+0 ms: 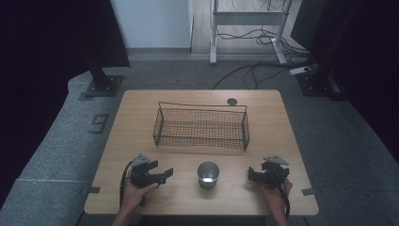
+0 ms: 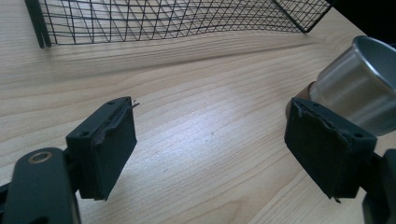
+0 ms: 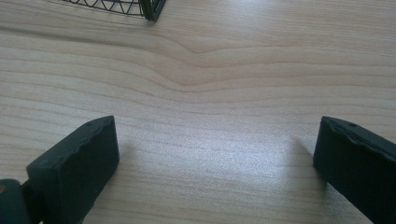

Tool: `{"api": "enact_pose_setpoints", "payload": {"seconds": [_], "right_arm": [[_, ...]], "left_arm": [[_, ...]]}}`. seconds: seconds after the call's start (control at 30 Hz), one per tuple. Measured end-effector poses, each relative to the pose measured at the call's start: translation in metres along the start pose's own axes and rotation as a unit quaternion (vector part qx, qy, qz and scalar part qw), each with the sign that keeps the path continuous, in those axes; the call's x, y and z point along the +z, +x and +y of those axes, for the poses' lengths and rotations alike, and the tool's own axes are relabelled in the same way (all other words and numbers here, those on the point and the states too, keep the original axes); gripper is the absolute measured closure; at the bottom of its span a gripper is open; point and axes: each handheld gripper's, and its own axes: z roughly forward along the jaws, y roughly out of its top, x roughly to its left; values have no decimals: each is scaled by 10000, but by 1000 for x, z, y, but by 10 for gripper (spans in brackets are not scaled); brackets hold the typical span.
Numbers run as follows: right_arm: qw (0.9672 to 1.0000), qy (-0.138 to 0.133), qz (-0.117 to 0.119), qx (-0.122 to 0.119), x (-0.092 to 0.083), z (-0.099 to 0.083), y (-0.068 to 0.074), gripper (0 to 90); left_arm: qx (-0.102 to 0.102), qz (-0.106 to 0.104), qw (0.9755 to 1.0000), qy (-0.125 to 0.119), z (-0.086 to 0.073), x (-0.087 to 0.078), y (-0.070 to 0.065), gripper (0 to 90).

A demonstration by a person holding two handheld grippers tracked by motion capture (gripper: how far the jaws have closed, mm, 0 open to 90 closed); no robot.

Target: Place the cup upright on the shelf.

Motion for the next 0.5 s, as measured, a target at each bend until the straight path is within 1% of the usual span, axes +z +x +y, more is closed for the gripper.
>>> {"api": "enact_pose_setpoints", "payload": {"seconds": [0.1,0.13,0.33,0.37,0.4,0.43,0.5], "right_arm": [[10000,1,11,-19,0,0,0,2],[10000,0,15,-23,0,0,0,2],[10000,1,15,-25,0,0,0,2],[10000,1,15,-25,0,0,0,2],[10000,1,15,-25,0,0,0,2],[10000,-2,17,-28,0,0,-1,2],[10000,-5,15,-24,0,0,-1,2]], "left_arm": [[15,-47,10000,-50,2,-2,-3,169],[48,-50,9999,-75,3,-3,-6,169],[102,-100,9998,-106,4,-5,-11,169],[104,-147,9997,-133,5,-6,-13,169],[104,-147,9997,-133,5,-6,-13,169],[124,-205,9996,-161,7,-7,-15,169],[136,-218,9995,-183,7,-7,-16,169]]}}
